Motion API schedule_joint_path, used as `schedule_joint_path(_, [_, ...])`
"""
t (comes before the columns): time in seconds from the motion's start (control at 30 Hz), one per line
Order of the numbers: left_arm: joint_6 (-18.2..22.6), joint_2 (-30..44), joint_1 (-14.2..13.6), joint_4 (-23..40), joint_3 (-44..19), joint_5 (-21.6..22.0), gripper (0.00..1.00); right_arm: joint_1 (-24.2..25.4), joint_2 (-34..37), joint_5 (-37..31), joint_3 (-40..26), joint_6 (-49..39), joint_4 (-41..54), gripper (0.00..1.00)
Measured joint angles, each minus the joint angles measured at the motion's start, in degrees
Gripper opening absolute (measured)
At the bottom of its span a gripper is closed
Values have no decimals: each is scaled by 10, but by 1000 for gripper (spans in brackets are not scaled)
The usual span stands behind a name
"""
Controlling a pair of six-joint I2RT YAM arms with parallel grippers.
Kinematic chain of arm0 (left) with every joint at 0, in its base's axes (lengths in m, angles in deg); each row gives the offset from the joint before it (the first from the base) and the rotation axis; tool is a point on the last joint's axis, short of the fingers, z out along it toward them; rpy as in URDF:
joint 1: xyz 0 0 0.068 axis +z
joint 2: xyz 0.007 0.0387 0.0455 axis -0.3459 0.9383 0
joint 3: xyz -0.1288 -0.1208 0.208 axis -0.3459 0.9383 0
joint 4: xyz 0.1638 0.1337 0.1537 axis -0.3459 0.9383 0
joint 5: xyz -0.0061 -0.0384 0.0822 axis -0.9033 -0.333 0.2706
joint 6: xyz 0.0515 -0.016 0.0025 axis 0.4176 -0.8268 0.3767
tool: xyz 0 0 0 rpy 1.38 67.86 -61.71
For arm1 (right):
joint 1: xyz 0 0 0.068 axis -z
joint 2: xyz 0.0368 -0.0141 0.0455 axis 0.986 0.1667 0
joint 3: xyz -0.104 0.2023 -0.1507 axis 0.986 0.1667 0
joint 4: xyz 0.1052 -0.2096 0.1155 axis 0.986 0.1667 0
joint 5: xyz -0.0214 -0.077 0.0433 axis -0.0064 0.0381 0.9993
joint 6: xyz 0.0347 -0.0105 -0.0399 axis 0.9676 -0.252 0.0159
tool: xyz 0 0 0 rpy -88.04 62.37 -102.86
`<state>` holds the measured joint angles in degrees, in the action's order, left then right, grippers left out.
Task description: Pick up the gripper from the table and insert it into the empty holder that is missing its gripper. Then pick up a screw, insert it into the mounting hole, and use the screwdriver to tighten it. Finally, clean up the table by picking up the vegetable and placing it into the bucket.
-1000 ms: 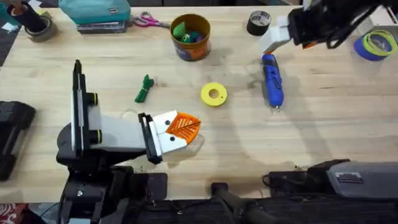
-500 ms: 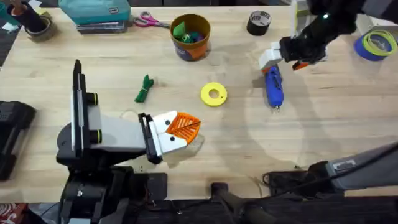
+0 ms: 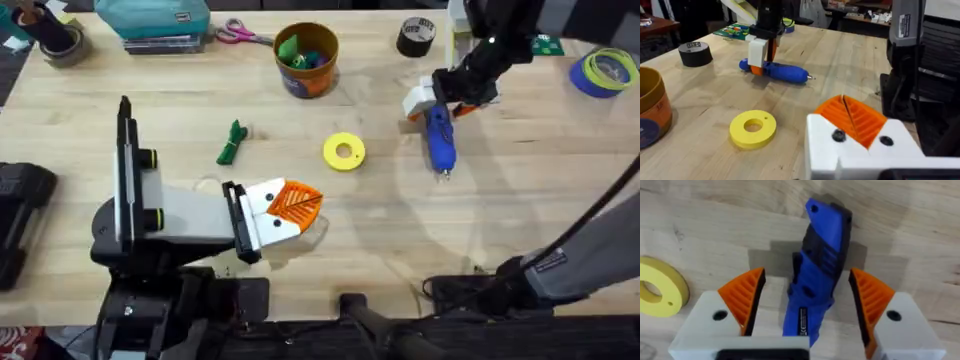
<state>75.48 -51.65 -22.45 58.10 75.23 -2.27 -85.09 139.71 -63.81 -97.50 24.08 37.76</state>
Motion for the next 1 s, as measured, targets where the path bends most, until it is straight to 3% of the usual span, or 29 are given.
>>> schedule_joint_path(0.5, [0,0,0,0,0,0,12,0,35,-34,0,23,-20,983])
schedule_joint_path(1.0, [0,0,0,0,0,0,12,0,42,-44,0,33,-35,895])
